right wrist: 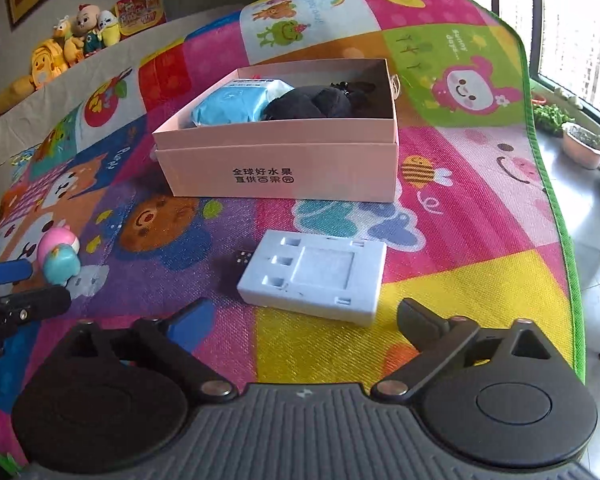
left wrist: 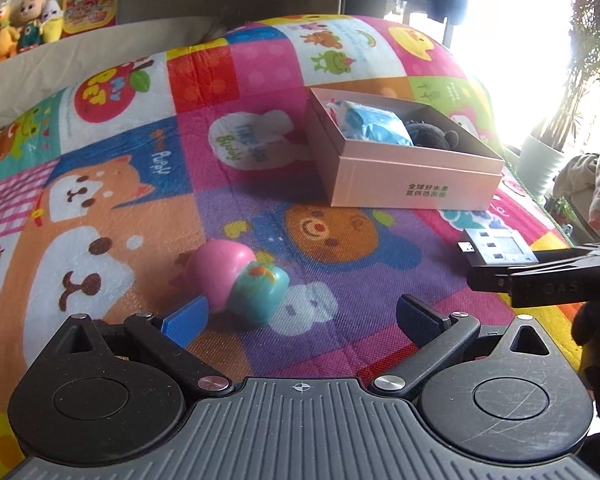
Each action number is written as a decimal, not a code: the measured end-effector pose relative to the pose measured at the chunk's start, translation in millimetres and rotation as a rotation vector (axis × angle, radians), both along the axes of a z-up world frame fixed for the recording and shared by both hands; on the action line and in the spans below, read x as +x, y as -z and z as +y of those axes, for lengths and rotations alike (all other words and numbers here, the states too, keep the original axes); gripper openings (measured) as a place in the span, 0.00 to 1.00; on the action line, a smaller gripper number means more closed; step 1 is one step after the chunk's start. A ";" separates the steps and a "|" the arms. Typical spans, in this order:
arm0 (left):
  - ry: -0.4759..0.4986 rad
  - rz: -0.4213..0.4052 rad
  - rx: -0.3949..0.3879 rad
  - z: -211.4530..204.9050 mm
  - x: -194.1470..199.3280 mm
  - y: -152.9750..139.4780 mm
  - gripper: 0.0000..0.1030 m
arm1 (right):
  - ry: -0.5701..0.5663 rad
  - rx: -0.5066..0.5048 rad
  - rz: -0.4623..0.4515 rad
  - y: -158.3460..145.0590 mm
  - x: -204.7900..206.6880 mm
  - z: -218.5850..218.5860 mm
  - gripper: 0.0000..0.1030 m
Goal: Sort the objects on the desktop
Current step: 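Grasp the pink-and-teal toy on the mat with the left tool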
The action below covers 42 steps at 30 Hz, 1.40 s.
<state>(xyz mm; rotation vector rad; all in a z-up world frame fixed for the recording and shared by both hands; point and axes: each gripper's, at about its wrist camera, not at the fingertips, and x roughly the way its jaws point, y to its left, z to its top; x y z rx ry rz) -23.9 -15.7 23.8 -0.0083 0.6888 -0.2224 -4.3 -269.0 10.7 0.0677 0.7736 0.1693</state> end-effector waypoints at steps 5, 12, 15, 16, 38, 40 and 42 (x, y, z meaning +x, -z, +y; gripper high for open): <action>-0.010 0.004 0.007 0.1 2.4 1.8 1.00 | -0.029 -0.118 -0.058 7.2 14.0 33.9 0.92; -0.014 0.008 0.024 0.4 11.6 4.5 1.00 | -0.236 -0.112 -0.116 5.2 -13.7 32.9 0.76; -0.015 0.012 0.047 1.9 18.3 7.1 1.00 | -0.225 -0.083 -0.110 5.8 -15.5 20.4 0.81; -0.014 0.013 0.061 3.1 19.8 7.7 1.00 | -0.205 -0.066 -0.104 5.9 -13.6 15.6 0.83; -0.090 0.020 0.008 44.9 46.6 10.8 0.75 | -0.160 -0.036 -0.092 8.1 -8.6 10.6 0.97; -0.080 0.022 0.025 40.3 51.3 14.2 0.74 | -0.157 -0.046 -0.091 8.3 -9.0 12.4 0.97; -0.073 0.013 0.053 35.8 52.0 15.6 0.71 | -0.157 -0.068 -0.090 8.8 -8.8 15.6 0.98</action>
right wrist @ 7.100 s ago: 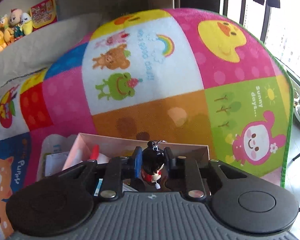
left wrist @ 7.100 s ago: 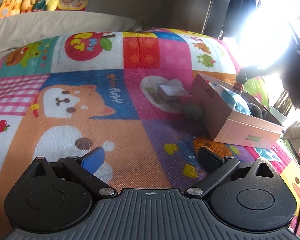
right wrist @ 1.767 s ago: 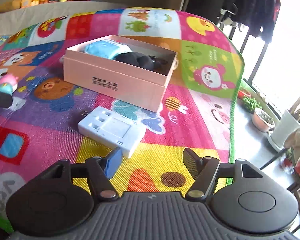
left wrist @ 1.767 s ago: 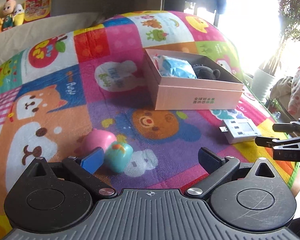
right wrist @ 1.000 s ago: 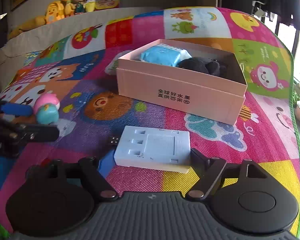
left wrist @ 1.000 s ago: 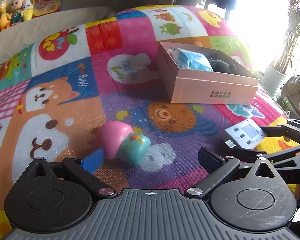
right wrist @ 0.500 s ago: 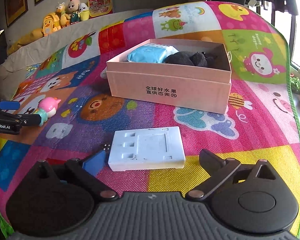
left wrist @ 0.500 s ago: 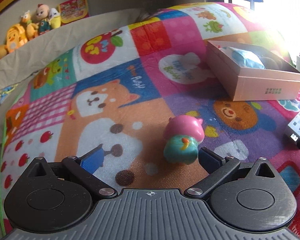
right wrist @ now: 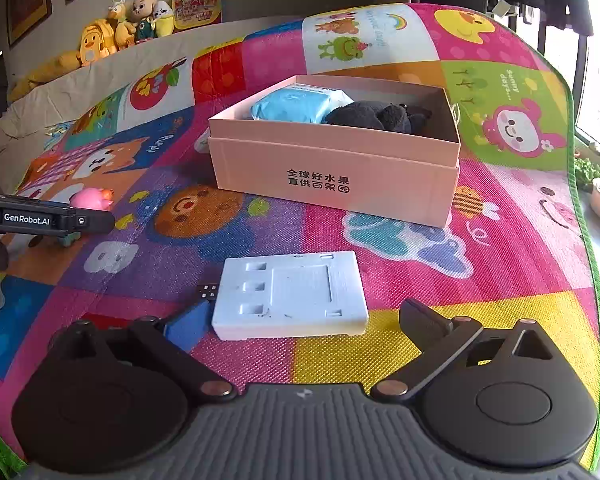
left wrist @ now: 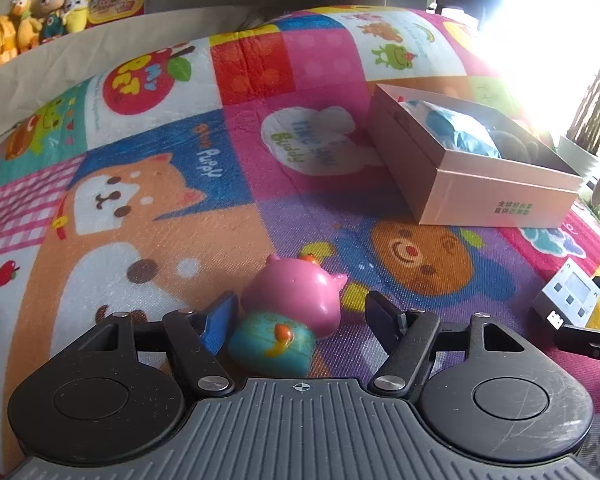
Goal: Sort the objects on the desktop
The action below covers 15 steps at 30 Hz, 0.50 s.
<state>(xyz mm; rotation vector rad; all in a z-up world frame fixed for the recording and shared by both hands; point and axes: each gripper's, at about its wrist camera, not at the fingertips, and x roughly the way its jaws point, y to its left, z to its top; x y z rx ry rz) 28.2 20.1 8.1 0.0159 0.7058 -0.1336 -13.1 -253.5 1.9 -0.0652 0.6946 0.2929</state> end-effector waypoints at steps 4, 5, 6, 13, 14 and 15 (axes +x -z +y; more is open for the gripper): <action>0.018 -0.003 -0.010 -0.4 -6.1 -2.0 0.53 | -0.004 -0.042 -0.005 0.6 -0.4 7.3 0.98; 0.024 -0.002 -0.013 -0.7 -9.0 -2.8 0.52 | -0.011 -0.046 -0.005 0.4 -0.5 8.9 0.98; 0.031 -0.004 -0.010 -1.8 -12.7 -3.7 0.52 | -0.019 -0.046 -0.003 0.1 0.2 10.1 0.98; 0.095 0.008 -0.015 -13.3 -38.5 -4.6 0.54 | -0.050 -0.027 0.002 -2.9 3.5 14.1 0.98; 0.097 0.006 -0.025 -12.8 -39.5 -6.9 0.56 | -0.036 -0.012 -0.025 -7.7 2.7 9.7 0.98; 0.097 0.007 -0.049 -11.0 -38.6 -10.7 0.61 | -0.016 -0.001 -0.058 -15.1 3.2 3.3 0.98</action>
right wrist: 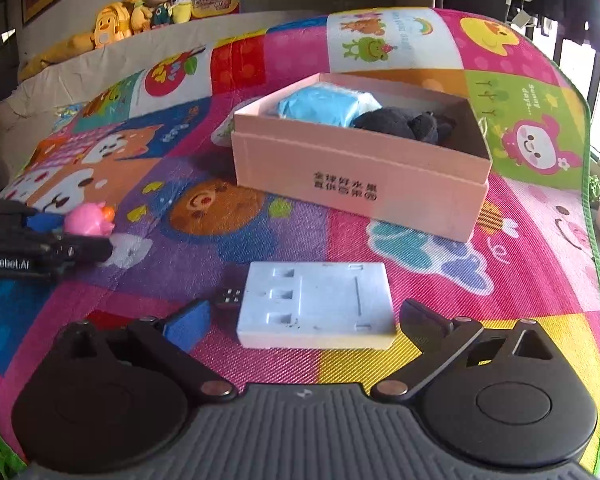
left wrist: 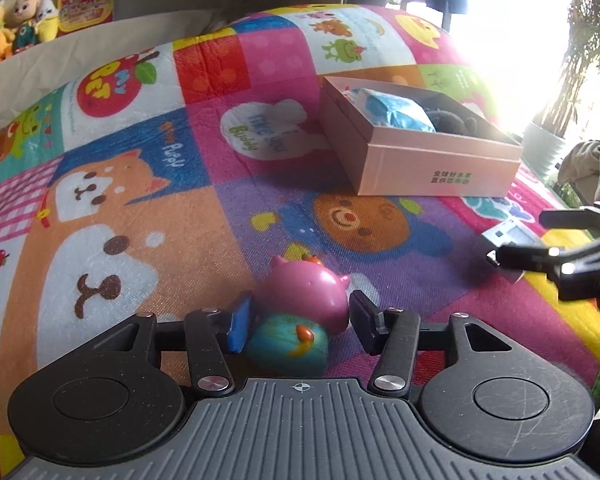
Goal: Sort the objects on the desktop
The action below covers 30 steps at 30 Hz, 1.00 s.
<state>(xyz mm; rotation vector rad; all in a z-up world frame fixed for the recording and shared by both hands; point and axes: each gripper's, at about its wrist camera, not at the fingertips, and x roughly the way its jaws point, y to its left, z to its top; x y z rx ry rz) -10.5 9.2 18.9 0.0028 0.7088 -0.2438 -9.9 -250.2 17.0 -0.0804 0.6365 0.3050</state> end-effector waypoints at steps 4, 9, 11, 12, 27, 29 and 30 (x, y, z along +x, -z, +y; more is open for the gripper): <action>0.047 -0.038 -0.118 -4.2 23.6 -29.8 0.91 | 0.201 0.063 -0.144 -41.3 21.9 -41.2 0.98; 0.217 -0.110 -0.134 -46.5 77.3 -49.3 0.97 | 0.345 0.227 -0.046 -63.3 101.0 -88.2 0.58; 0.235 -0.083 -0.114 -62.2 101.8 -42.9 0.97 | 0.378 0.275 0.017 -57.2 134.0 -95.5 0.60; 0.247 -0.053 -0.132 -66.2 111.8 -38.7 0.97 | 0.381 0.297 0.060 -52.6 148.1 -96.8 0.68; 0.132 -0.002 -0.206 6.9 111.9 -36.1 0.97 | 0.170 0.351 0.190 -40.9 206.6 4.1 0.76; 0.117 -0.065 -0.176 19.4 96.7 -49.0 0.97 | 0.133 0.333 0.159 -50.2 204.4 13.6 0.76; 0.099 -0.095 -0.162 26.8 88.3 -54.6 0.97 | 0.119 0.308 0.121 -57.7 195.4 15.5 0.76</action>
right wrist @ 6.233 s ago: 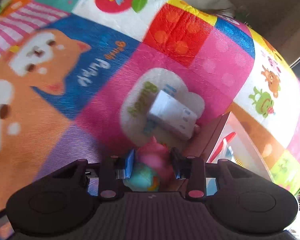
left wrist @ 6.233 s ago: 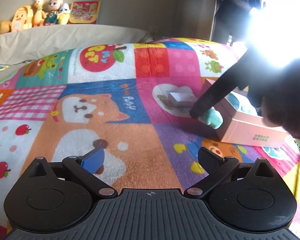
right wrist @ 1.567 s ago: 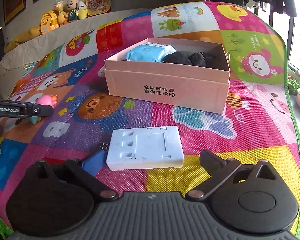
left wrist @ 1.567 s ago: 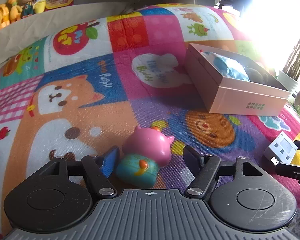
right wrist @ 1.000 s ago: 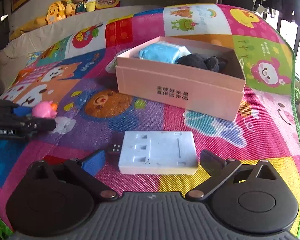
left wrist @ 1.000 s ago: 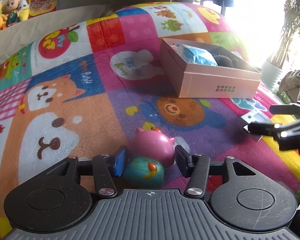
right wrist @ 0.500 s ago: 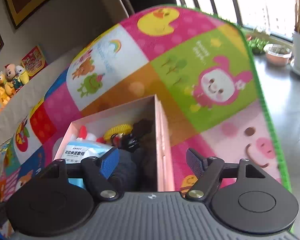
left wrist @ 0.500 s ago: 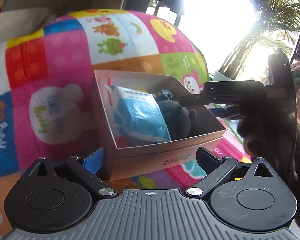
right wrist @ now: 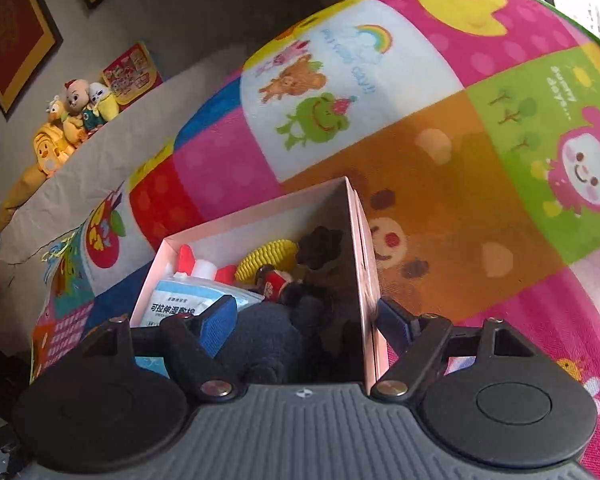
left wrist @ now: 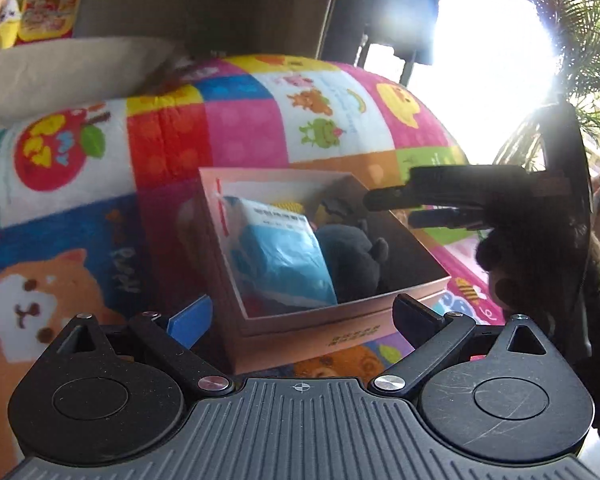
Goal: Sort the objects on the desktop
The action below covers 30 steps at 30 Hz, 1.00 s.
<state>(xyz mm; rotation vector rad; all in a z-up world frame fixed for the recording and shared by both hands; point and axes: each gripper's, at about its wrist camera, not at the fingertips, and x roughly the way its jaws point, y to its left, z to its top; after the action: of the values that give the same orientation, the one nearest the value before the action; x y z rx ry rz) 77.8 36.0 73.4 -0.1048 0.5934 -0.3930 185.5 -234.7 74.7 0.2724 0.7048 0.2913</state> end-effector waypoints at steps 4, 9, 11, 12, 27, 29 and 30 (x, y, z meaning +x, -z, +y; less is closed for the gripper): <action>-0.101 -0.040 0.041 31.9 -39.4 -3.0 0.97 | -0.054 -0.143 -0.135 -17.7 -63.9 -8.1 0.95; -0.120 0.039 0.015 38.6 -78.4 25.5 0.97 | -0.122 -0.257 -0.060 12.5 -138.2 -22.1 1.00; -0.113 0.059 0.030 30.7 -89.9 37.9 0.97 | -0.117 -0.306 -0.040 29.1 -157.7 -19.8 1.00; -0.115 0.066 0.039 26.1 -92.7 42.8 0.97 | -0.123 -0.333 -0.037 38.3 -166.3 -16.2 1.00; -0.119 0.036 0.215 -22.7 -101.5 53.9 0.78 | -0.127 -0.344 -0.043 54.7 -199.9 -4.2 0.88; -0.119 0.040 0.223 -24.1 -100.2 55.1 0.75 | -0.137 -0.314 -0.047 48.2 -209.2 -9.3 0.88; -0.119 0.042 0.230 -25.0 -99.5 55.5 0.70 | -0.148 -0.294 -0.051 44.2 -213.9 -12.4 0.88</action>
<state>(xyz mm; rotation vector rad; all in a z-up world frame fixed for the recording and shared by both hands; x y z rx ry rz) -21.7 11.0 18.0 0.0716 0.6663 -0.2059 -28.3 -247.2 30.4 -0.0670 0.7082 0.3300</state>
